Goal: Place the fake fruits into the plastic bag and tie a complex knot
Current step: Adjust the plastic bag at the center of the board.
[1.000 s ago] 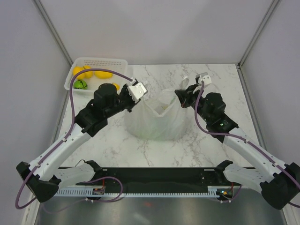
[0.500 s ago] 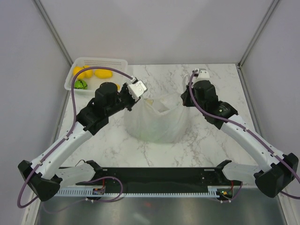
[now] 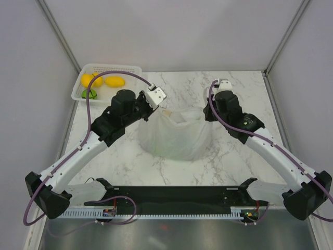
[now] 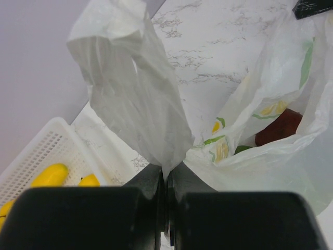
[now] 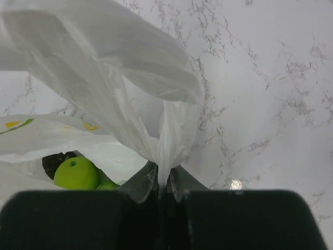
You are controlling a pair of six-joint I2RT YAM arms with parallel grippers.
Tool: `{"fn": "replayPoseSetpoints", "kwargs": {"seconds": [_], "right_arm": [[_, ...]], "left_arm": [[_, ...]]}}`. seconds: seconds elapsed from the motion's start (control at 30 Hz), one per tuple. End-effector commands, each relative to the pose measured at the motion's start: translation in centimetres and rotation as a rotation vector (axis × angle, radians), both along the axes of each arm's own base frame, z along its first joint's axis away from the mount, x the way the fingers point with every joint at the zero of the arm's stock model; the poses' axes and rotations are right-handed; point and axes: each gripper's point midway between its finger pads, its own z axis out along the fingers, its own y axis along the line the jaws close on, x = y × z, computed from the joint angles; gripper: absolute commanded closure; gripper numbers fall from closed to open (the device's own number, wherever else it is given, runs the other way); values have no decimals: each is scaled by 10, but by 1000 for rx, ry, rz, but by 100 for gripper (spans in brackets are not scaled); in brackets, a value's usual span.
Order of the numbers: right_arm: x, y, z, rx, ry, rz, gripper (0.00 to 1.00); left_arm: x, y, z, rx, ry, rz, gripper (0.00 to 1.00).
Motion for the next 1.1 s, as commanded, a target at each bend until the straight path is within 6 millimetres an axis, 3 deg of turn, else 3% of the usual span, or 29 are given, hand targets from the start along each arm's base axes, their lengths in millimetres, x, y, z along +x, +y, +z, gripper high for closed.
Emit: {"fn": "replayPoseSetpoints", "kwargs": {"seconds": [0.0, 0.13, 0.2, 0.27, 0.43, 0.63, 1.07], "right_arm": [[-1, 10, 39, 60, -117, 74, 89], [-1, 21, 62, 110, -202, 136, 74], [-4, 24, 64, 126, -227, 165, 50], [-8, 31, 55, 150, -243, 208, 32], [-24, 44, 48, 245, -303, 304, 14], [-40, 45, 47, 299, -397, 360, 3], [-55, 20, 38, 362, -498, 276, 5]], "left_arm": [[-7, -12, 34, -118, -57, -63, 98], [-17, -18, 41, -158, -60, -116, 98], [-19, -18, 42, -158, -61, -124, 98], [-20, -15, 43, -155, -68, -119, 98], [-20, -9, 38, -144, -62, -95, 98], [-24, -7, 39, -151, -64, -99, 98], [-27, -9, 26, -105, -29, -121, 98]]}}
